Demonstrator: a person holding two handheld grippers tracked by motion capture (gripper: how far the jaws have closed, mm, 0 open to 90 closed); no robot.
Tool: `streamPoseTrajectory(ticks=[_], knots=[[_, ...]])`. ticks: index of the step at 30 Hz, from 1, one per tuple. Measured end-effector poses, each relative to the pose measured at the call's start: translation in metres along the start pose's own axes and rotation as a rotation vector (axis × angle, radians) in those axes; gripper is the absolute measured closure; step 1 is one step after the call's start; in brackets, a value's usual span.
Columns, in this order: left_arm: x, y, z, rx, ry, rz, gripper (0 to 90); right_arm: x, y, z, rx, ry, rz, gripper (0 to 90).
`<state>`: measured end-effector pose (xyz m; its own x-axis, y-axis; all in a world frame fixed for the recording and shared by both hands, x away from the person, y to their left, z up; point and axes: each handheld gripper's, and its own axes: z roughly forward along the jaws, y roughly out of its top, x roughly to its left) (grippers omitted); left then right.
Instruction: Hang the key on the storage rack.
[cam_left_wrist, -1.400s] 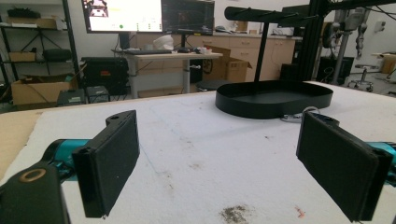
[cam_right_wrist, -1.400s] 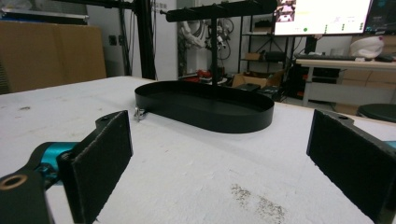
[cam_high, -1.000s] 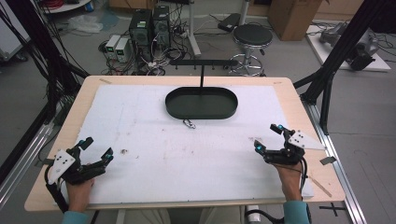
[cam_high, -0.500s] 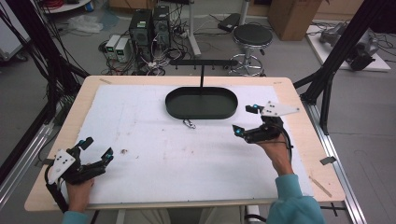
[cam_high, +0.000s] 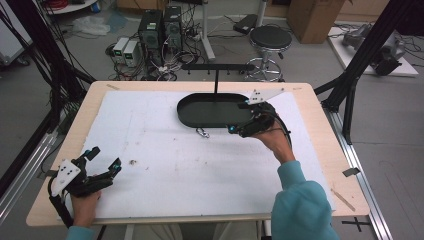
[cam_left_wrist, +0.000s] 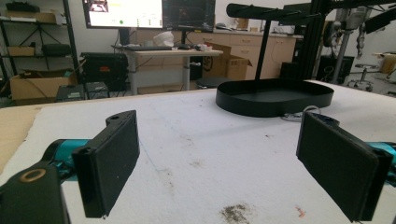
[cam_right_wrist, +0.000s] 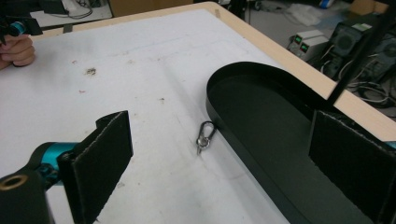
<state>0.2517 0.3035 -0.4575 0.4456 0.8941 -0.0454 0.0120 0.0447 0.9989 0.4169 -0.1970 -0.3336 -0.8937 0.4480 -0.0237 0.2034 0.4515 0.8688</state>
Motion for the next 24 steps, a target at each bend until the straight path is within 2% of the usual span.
streamPoseTrajectory(ticks=[3,4,6,7,16,17,18,19,24], knots=[[0.0,0.0,0.0,0.001,0.0,0.001,13.7,-0.001,0.005,0.007,0.024,0.009,-0.004,6.4],[0.0,0.0,0.0,0.001,0.0,0.001,13.7,-0.002,0.009,0.015,0.045,0.024,-0.009,6.4],[0.0,0.0,0.0,0.004,0.001,0.002,13.7,-0.002,0.01,0.018,0.049,0.027,-0.008,6.4],[0.0,0.0,0.0,0.003,0.0,0.003,13.7,-0.003,0.013,0.025,0.062,0.043,0.001,6.4],[-0.001,0.0,0.0,0.002,0.0,0.01,13.6,-0.006,0.018,0.054,0.137,0.063,-0.009,6.4],[-0.001,0.0,0.0,-0.001,0.0,0.012,13.7,-0.006,0.018,0.058,0.162,0.062,-0.012,6.4],[-0.001,0.0,0.0,-0.002,-0.001,0.013,13.7,-0.006,0.018,0.058,0.162,0.062,-0.012,6.4],[-0.001,0.0,0.0,-0.002,-0.001,0.013,13.7,-0.006,0.017,0.064,0.188,0.061,-0.017,6.5],[-0.001,0.0,0.0,0.0,0.0,0.012,13.7,-0.007,0.014,0.079,0.243,0.065,-0.016,6.5]])
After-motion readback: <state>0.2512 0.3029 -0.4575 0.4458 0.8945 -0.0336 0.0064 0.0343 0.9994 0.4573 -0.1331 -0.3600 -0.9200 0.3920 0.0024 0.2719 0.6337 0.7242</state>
